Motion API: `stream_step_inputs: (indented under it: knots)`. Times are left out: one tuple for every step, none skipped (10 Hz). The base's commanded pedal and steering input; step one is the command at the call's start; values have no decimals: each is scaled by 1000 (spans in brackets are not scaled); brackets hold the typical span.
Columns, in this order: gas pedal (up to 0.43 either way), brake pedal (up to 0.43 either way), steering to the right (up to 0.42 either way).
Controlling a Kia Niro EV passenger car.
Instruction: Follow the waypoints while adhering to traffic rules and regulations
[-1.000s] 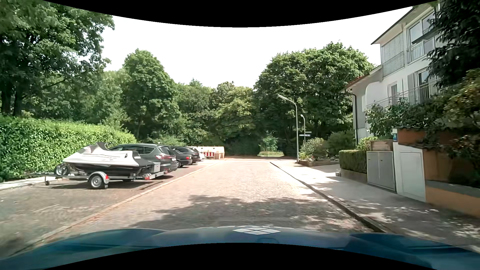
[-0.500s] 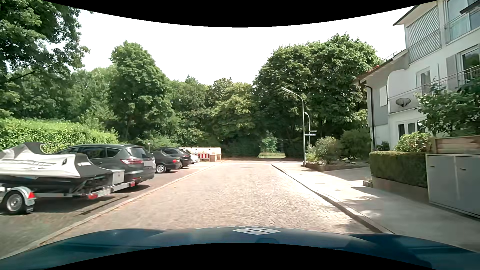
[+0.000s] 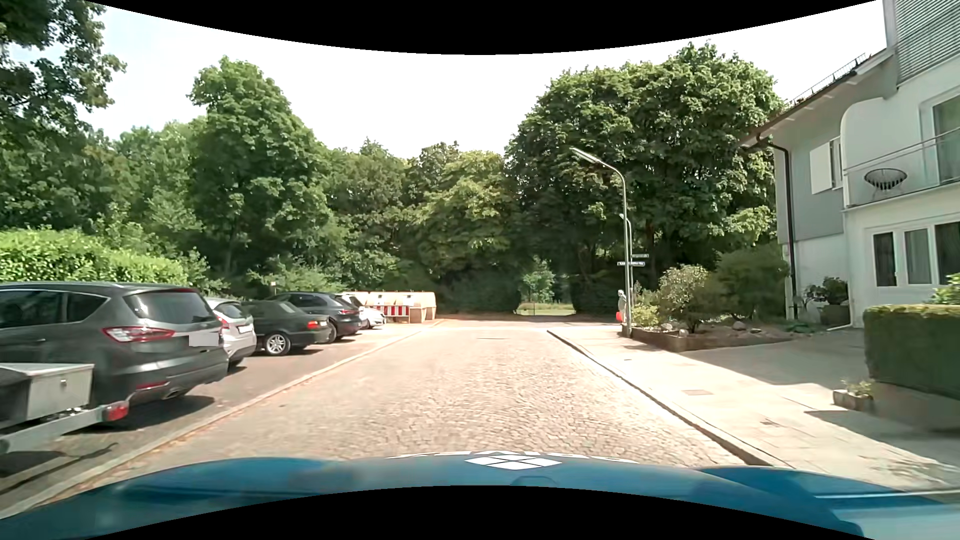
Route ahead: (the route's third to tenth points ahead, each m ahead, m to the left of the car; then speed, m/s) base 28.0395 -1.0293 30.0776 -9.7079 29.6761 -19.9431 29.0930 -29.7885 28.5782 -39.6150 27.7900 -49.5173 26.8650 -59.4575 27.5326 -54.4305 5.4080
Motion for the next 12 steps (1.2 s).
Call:
stream_step_inputs:
  knots:
    - [118, 0, 4]
    - [118, 0, 4]
    - [118, 0, 4]
    - [118, 0, 3]
    - [118, 0, 3]
    - [118, 0, 3]
    - [39, 0, 2]
    - [0, 0, 2]
    - [0, 0, 2]
    - [0, 0, 3]
    - [0, 0, 3]
    - [0, 0, 3]
